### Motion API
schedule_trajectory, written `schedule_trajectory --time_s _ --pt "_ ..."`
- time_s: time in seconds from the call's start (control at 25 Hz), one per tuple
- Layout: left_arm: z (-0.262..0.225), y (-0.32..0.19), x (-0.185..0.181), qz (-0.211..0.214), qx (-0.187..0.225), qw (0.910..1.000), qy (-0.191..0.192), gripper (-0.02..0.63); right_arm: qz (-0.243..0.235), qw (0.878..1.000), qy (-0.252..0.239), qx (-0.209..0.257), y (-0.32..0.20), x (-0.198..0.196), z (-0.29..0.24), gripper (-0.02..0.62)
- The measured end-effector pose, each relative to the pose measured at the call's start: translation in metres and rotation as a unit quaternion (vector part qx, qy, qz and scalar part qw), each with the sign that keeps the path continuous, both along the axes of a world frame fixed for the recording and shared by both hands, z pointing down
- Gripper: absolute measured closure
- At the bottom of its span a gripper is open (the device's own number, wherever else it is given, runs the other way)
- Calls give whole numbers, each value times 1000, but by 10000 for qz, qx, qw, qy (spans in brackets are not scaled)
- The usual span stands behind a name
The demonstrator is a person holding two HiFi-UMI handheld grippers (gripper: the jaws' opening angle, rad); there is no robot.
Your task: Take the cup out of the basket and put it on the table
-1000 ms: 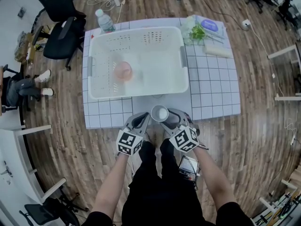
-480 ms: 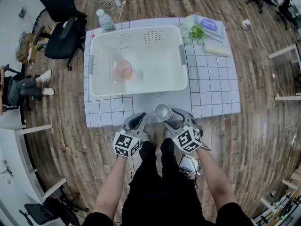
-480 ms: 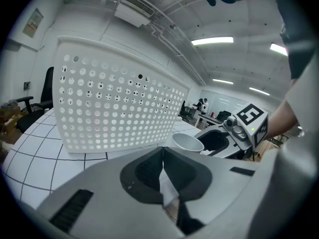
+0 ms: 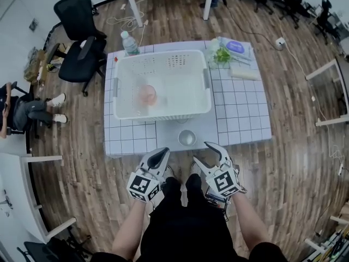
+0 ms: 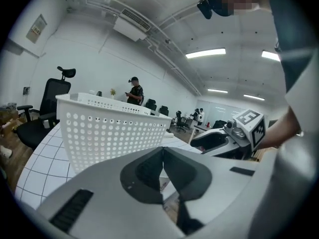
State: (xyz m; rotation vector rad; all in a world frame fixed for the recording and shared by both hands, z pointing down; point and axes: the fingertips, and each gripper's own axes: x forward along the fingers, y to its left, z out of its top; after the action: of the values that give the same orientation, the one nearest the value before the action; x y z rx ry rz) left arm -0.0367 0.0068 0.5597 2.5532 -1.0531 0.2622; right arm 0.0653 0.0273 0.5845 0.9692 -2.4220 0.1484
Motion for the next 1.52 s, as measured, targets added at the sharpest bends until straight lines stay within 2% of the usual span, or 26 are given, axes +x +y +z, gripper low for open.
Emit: schedule_trajectory --time_s 0.16,0.44,0.6,0.76,0.96,1.12,1.2,1.52 --pt "-34 10 1 -58 248 9996 100 597 -13 9996 -128 244 10 -6 -39 380" --pt "-84 29 -1 -56 583 9977 348 597 17 9959 -481 765 28 -24 -102 536" --pt "-101 41 -6 10 678 9969 403 597 -19 9910 -1112 747 36 -40 -119 568" --pt "-111 49 -8 73 751 9963 416 597 -5 9828 -1745 609 43 -49 -127 572" --pt "-103 52 -10 77 788 9966 226 598 44 9816 -1834 532 46 -49 -124 572" --pt "-111 56 -7 115 827 9954 469 598 74 9814 -1845 525 48 -47 -126 572" --pt "-115 56 -6 120 851 9953 456 598 83 9817 -1825 534 48 -46 -127 572" --pt "-123 61 -12 100 963 9946 385 598 -83 9873 -1464 613 42 -50 -130 572"
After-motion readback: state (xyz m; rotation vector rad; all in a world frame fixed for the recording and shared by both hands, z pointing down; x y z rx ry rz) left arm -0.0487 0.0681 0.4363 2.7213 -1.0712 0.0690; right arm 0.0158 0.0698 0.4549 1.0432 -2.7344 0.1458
